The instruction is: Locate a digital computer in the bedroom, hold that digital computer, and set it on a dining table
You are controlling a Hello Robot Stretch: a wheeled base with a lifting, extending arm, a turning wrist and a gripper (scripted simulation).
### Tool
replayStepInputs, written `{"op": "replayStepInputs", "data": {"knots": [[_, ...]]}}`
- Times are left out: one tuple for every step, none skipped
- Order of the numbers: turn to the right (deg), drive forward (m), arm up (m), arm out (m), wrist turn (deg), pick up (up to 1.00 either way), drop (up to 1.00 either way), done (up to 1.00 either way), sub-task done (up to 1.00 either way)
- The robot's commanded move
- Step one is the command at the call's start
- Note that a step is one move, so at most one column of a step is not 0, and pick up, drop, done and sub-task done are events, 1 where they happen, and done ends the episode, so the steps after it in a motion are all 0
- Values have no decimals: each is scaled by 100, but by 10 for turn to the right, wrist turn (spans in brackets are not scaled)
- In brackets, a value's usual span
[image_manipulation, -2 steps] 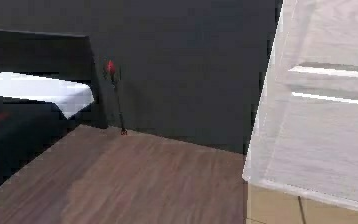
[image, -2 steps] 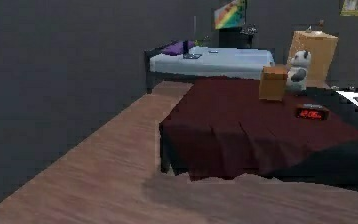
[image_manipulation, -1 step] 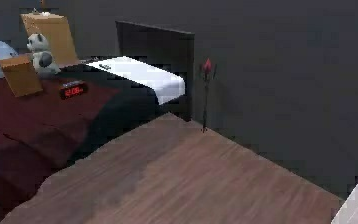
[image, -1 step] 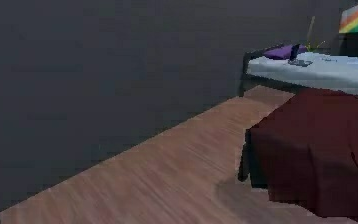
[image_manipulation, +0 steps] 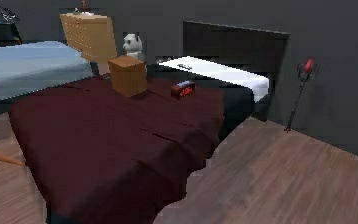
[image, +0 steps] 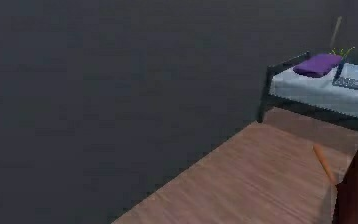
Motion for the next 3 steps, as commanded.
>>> {"op": "replayStepInputs", "data": {"knots": [[0, 70, 0, 0, 0, 0, 0, 0, 0], [450, 0, 0, 0, 0, 0, 0, 0, 0], [0, 100, 0, 0, 0, 0, 0, 0, 0]]}}
